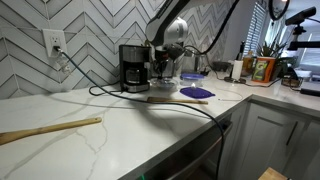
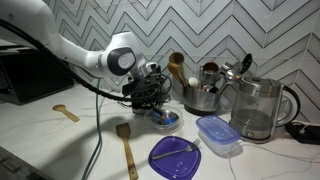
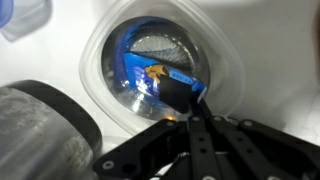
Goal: Remove the blue packet from the silver plate in the lunchbox and put it on the left side of the counter
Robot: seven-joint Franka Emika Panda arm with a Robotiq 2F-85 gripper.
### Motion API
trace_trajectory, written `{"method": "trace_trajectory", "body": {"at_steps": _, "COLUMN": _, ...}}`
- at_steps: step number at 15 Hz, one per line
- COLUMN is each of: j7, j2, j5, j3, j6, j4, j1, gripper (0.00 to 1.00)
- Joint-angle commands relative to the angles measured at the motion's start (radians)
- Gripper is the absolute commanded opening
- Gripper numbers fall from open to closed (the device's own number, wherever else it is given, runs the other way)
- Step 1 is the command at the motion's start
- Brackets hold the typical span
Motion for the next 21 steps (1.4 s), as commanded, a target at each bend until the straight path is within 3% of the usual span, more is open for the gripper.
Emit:
{"method": "trace_trajectory", "body": {"at_steps": 1, "j7": 0.018, "j2": -0.089, "j5": -0.051, "j3": -0.010, "j6": -0.026, "j4": -0.015, "j1": 0.003, "gripper": 0.00}}
{"method": "trace_trajectory", "body": {"at_steps": 7, "j7": 0.043, "j2": -0.211, "j5": -0.125, "j3": -0.007, "j6": -0.042, "j4": -0.044, "j1": 0.016, "gripper": 0.00}}
{"method": "trace_trajectory", "body": {"at_steps": 11, "j7": 0.037, "j2": -0.309, "j5": -0.143, "j3": 0.018, "j6": -0.128, "j4": -0.097, "j1": 0.046, "gripper": 0.00}}
{"method": "trace_trajectory", "body": {"at_steps": 17, "j7": -0.004, "j2": -0.438, "j5": -0.132, "j3": 0.097, "j6": -0.243, "j4": -0.191, "j1": 0.141, "gripper": 0.00}}
{"method": "trace_trajectory", "body": {"at_steps": 21, "j7": -0.071, "j2": -0.467, "j5": -0.111, "j3": 0.144, "j6": -0.222, "j4": -0.226, "j1": 0.221, "gripper": 0.00}}
